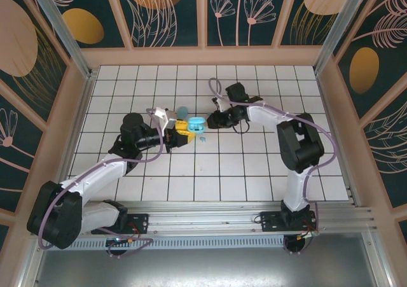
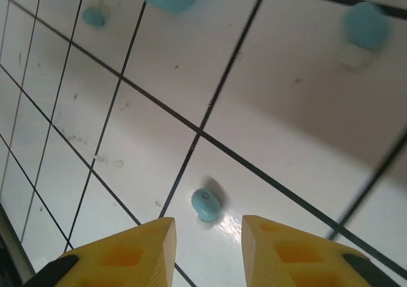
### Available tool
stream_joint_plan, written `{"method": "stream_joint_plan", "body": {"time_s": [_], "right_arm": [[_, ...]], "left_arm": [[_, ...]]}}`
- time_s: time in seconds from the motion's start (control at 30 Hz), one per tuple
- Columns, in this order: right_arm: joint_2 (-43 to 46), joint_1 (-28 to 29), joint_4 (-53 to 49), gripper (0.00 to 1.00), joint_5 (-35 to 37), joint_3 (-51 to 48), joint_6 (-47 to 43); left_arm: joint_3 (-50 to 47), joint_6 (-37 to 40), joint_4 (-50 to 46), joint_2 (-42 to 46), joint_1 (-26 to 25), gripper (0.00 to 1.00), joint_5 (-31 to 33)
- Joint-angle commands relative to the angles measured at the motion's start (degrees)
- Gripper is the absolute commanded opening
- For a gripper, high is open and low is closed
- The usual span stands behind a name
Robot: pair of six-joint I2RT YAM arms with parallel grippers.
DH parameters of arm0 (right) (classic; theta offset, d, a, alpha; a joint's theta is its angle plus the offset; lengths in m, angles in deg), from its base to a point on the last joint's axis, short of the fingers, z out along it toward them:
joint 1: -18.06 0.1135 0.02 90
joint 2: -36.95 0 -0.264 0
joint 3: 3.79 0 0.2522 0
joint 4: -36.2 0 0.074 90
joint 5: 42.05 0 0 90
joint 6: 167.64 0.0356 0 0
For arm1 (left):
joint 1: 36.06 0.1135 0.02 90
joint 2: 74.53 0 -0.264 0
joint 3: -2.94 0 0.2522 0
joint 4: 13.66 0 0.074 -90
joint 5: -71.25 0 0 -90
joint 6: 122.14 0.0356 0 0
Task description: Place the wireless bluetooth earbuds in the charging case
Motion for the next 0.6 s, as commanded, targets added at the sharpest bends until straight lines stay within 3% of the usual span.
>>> {"method": "stream_joint_plan", "body": {"time_s": [0.0, 0.23, 0.57], "right_arm": [[-4.3, 1.1, -3.7, 0.32, -4.7, 3.8, -5.9], [-10.4, 3.2, -7.8, 0.33, -2.4, 8.6, -8.9], [-10.9, 4.1, -7.2, 0.39, -0.6, 6.7, -8.6]], "left_arm": [[-0.3, 1.2, -0.7, 1.5, 0.3, 0.00, 0.4], [-0.5, 1.3, -1.7, 2.5, 0.3, 0.00, 0.6], [-1.4, 1.5, -2.0, 3.6, 0.3, 0.00, 1.1]]}}
